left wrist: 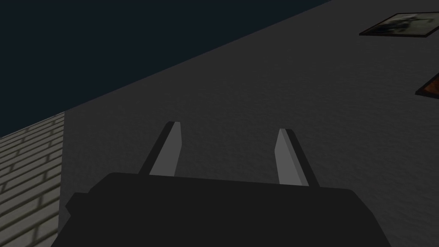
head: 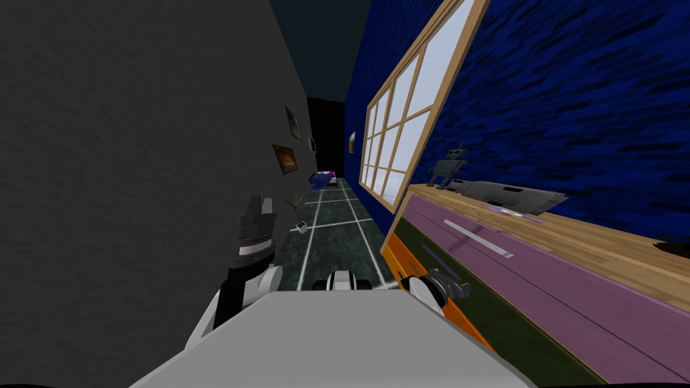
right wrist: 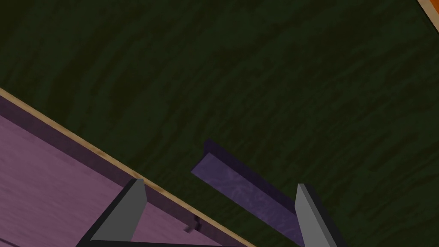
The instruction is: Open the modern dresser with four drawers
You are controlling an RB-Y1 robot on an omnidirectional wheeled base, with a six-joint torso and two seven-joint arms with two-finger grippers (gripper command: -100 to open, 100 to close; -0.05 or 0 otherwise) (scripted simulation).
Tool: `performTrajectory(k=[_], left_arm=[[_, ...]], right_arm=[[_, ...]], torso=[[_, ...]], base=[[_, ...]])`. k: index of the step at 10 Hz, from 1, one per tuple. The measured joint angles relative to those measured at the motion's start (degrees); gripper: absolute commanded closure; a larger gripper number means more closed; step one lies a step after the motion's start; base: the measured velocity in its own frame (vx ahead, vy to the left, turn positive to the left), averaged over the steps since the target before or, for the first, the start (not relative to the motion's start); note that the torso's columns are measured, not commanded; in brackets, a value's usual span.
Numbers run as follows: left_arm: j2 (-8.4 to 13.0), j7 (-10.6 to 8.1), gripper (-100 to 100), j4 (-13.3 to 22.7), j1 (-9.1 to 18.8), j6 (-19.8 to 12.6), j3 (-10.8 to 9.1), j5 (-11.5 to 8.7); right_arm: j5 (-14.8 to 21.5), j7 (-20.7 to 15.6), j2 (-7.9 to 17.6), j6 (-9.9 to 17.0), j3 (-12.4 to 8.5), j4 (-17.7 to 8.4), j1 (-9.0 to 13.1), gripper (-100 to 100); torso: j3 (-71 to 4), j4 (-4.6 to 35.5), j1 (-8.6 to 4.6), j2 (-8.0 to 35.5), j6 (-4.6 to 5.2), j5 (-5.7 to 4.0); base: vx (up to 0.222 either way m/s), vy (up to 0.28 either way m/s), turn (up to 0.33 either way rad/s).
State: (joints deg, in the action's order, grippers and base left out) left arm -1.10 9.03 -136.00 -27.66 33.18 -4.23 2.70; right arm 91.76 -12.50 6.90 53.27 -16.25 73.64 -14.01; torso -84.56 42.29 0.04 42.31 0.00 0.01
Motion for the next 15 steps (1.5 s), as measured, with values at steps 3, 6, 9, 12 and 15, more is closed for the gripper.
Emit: performTrajectory(k=[3, 6, 9, 12, 15], left_arm=[[-0.01, 0.0, 0, 0.0, 0.0, 0.0, 0.01, 0.0], [-0.02, 0.0, 0, 0.0, 0.01, 0.0, 0.02, 0.0], [-0.01, 0.0, 0, 0.0, 0.01, 0.0, 0.02, 0.0], [0.01, 0.0, 0, 0.0, -0.01, 0.0, -0.01, 0.0], [0.0, 0.0, 0, 0.0, 0.0, 0.0, 0.0, 0.0]], right_arm=[[0.46, 1.16, -0.24, 0.34, -0.01, 0.02, -0.05, 100], [0.52, 0.48, -0.73, 0.43, 0.06, 0.57, 0.1, 100], [0.53, -0.34, -1.33, 0.49, 0.16, 1.38, 0.08, -100], [0.78, 0.74, -0.65, 0.59, 0.06, 0.79, 0.09, -100], [0.85, 1.6, -0.6, 0.6, -0.05, 0.46, 0.03, -100]], torso=[[-0.01, 0.0, 0.09, -0.01, 0.0, 0.03], [0.01, 0.0, 0.4, 0.01, -0.01, 0.12], [-0.02, 0.0, -0.4, -0.05, 0.0, -0.09], [-0.08, -0.04, -0.39, -0.13, 0.0, -0.12], [0.06, 0.02, 0.35, 0.09, 0.0, 0.08]], base=[[0.001, -0.012, 0.001], [-0.026, 0.169, -0.01], [-0.036, 0.084, -0.004], [0.041, -0.168, 0.009], [0.034, -0.141, 0.004]])
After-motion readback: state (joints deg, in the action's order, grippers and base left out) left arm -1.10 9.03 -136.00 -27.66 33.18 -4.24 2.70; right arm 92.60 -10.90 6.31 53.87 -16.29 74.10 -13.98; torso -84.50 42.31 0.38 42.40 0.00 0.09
